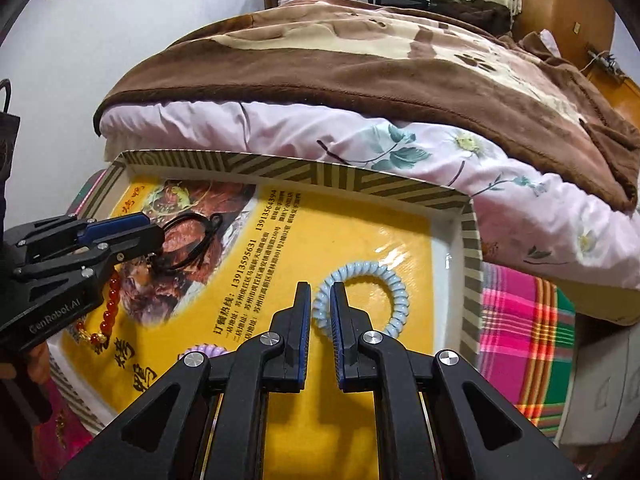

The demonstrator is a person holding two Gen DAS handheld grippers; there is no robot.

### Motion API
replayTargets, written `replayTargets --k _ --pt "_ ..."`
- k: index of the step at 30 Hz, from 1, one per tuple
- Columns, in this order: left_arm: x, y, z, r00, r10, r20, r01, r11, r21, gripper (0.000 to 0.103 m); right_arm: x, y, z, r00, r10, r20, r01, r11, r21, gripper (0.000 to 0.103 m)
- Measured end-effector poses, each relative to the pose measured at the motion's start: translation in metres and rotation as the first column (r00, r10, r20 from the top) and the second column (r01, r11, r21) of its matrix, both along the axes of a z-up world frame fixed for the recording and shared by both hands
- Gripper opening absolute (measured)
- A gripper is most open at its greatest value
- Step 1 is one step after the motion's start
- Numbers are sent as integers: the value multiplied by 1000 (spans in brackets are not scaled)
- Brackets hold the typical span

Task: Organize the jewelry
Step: 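Open both tools to release the bracelets into the tray, then grasp the black cord bracelet with white bead using the right tool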

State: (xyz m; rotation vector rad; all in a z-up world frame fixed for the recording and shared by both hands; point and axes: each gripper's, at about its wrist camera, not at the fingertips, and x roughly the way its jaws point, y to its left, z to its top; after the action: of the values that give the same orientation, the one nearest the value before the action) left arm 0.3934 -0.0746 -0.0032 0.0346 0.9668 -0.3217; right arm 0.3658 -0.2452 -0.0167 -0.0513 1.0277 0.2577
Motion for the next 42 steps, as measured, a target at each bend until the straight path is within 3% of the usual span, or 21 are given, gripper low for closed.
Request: replayTargets --k 2,7,10,16,27,31,37,42 --pt "0 0 0 1000 1 -2 -1 1000 -8 42 0 0 -1 1000 -1 -2 1 1000 0 16" --pt "-4 2 4 1000 9 9 -9 1000 -14 52 -3 -1 3 1000 -4 2 4 1000 17 24" --pt "-10 4 11 1000 15 21 -15 1000 -25 54 -7 -4 9 1000 -13 18 13 999 30 36" --pt "-34 9 29 999 3 52 -2 999 -35 61 -32 -6 30 998 -21 65 17 998 63 36" --pt "-121 17 61 991 -49 123 54 998 -42 67 -115 -18 72 986 -31 163 10 992 126 37" --pt "-157 27 70 989 -52 136 63 995 -79 68 -146 -24 82 982 -36 185 6 987 158 37" --pt "-204 43 67 987 -58 146 67 996 -57 70 -191 -29 79 981 -23 193 -12 984 179 38" --pt "-237 58 55 990 -48 136 56 997 -54 70 -220 -11 58 986 45 158 -64 991 116 38"
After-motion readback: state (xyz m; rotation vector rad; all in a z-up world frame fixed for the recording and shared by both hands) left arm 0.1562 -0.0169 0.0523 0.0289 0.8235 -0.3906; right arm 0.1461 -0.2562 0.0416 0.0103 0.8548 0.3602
